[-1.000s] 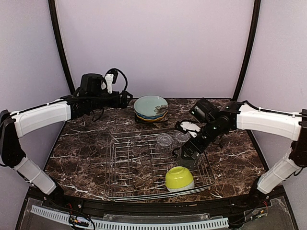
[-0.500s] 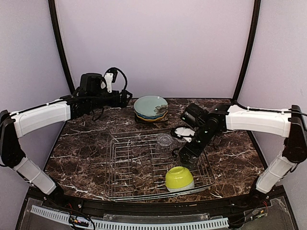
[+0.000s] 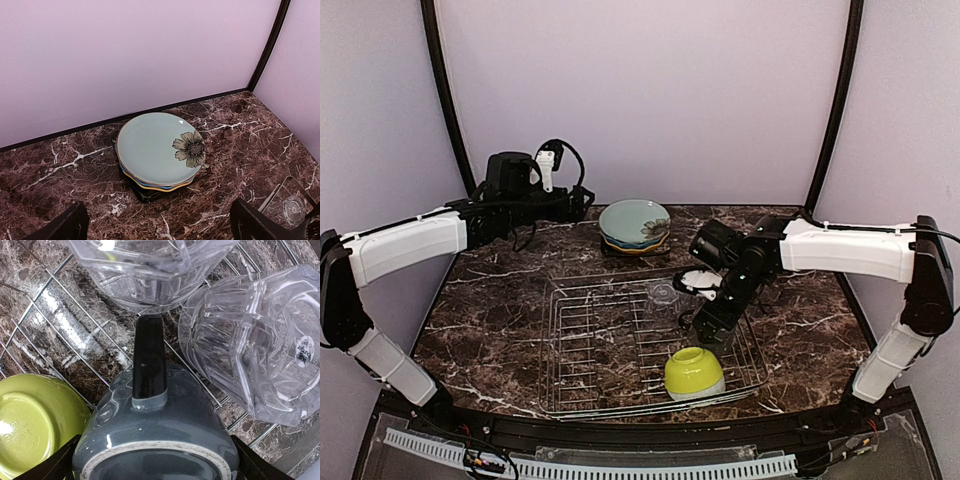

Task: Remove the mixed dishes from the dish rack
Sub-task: Grab the cup from the dish rack, then pass from the right arm to the left

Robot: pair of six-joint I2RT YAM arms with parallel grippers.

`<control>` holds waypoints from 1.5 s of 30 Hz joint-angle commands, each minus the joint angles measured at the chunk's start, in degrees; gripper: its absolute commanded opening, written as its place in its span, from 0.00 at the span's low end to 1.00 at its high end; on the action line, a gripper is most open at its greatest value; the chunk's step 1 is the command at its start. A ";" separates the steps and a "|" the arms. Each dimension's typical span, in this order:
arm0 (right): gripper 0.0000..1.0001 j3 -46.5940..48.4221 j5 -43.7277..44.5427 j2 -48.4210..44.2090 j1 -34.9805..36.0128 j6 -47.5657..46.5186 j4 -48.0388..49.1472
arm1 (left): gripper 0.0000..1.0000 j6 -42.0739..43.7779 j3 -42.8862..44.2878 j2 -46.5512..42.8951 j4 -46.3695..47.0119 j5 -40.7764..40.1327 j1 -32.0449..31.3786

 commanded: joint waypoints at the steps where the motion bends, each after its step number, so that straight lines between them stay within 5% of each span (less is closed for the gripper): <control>1: 0.61 2.63 -0.34 -0.97 0.59 -0.22 0.07 | 0.99 0.72 -1.93 -2.66 2.22 -0.87 -0.20; 7: 0.52 3.89 -0.11 -2.46 0.59 -0.05 0.79 | 0.99 1.15 -4.40 -3.98 5.50 -0.40 -0.20; 27: 0.41 4.44 -4.02 -10.06 0.59 0.23 2.83 | 0.99 3.13 -8.67 -7.38 12.08 1.85 -0.85; 40: 0.38 1.45 -1.12 -21.28 0.78 -4.25 13.87 | 0.99 -1.25 -3.44 -9.42 -1.22 9.42 -1.78; 45: 0.38 -1.49 5.19 -25.43 2.34 -8.75 21.99 | 0.99 -5.54 2.19 -8.51 -12.98 15.94 -1.78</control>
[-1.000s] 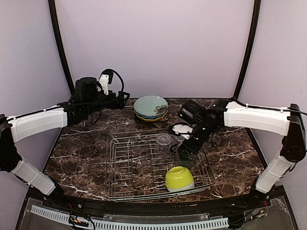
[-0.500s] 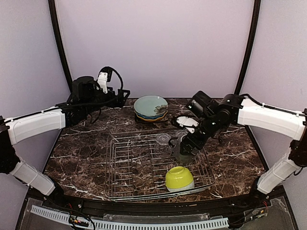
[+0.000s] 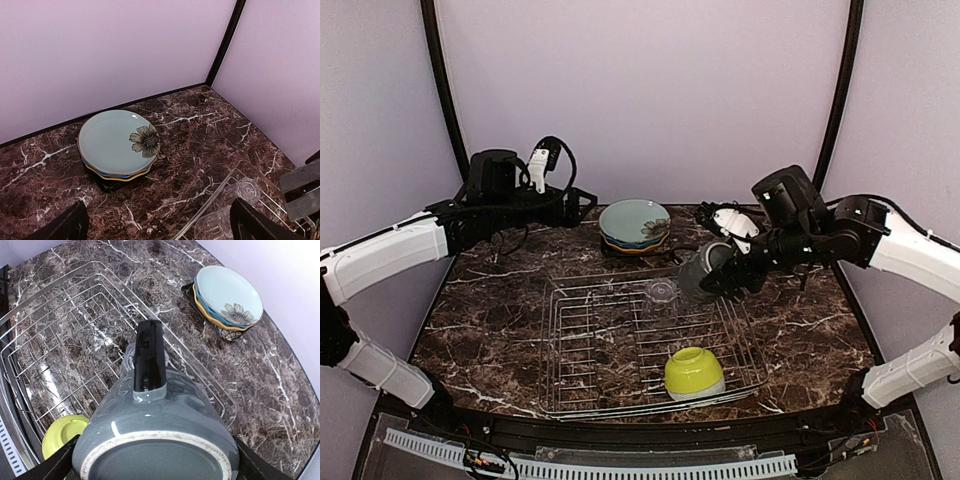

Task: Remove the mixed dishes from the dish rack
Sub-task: Pass from the right arm to the left

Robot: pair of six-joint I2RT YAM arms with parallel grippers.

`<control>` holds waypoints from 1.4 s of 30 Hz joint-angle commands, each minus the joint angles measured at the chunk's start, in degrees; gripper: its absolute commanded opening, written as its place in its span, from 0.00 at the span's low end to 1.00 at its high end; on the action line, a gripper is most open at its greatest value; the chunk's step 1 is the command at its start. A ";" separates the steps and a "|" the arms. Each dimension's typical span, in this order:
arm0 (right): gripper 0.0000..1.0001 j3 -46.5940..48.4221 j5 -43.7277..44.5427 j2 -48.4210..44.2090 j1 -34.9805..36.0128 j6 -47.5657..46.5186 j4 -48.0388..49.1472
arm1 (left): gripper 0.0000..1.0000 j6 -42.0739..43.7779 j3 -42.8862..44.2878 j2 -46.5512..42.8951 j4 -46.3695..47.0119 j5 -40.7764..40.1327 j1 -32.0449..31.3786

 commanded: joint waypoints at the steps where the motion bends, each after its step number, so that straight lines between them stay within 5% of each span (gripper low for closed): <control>1: 0.38 -1.76 7.18 -3.87 2.29 -5.50 13.07 | 0.99 -4.47 5.56 -1.03 -11.49 8.92 -0.21; 9: 0.39 -9.51 22.05 -8.11 8.04 -18.88 30.75 | 0.99 -7.41 9.17 -1.52 -17.97 21.02 -0.30; 19: 0.39 -22.42 36.24 -9.41 15.52 -49.33 64.33 | 0.94 -12.81 15.92 1.73 -22.38 37.85 -0.46; 27: 0.39 -30.78 39.22 -6.07 20.08 -71.74 89.02 | 0.87 -14.94 18.88 4.90 -25.87 46.63 -1.64; 42: 0.40 -34.38 37.09 -1.02 22.17 -84.70 98.54 | 0.61 -16.18 20.40 10.23 -26.32 56.57 -6.65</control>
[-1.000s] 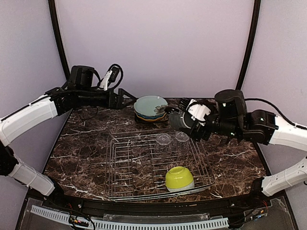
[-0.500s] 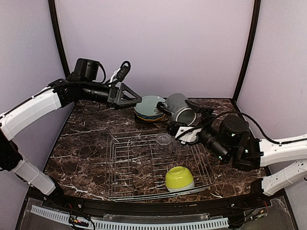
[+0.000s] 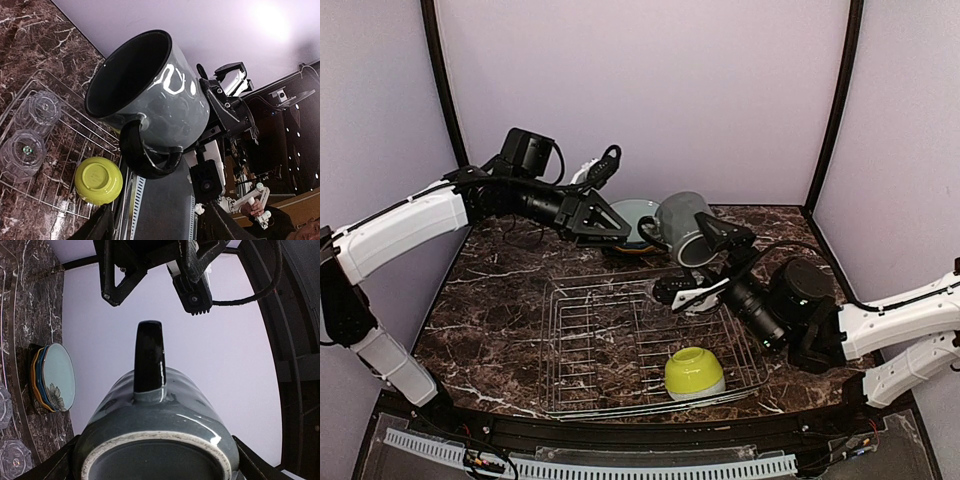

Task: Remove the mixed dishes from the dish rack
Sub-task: Pass from the right arm to the left

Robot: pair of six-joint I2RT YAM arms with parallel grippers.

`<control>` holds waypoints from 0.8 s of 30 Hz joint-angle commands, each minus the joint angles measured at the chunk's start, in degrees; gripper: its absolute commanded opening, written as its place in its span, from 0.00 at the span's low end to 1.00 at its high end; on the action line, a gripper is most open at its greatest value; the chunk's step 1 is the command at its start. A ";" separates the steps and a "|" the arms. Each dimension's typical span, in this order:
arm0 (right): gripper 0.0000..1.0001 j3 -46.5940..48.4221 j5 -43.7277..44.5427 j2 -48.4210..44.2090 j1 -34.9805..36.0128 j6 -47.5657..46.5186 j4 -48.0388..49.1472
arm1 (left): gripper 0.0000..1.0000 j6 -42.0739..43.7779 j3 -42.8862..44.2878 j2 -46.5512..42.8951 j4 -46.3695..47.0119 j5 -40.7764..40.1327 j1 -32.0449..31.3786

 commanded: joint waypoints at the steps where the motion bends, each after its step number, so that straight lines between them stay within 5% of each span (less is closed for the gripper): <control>1: 0.40 -0.41 -0.84 -0.17 0.90 -3.52 8.94 | 0.60 0.03 1.43 1.55 -1.40 4.65 -2.83; 24: 0.41 -2.86 -3.09 2.40 4.08 -9.39 13.67 | 0.48 -2.63 3.31 6.42 -0.36 6.90 -5.99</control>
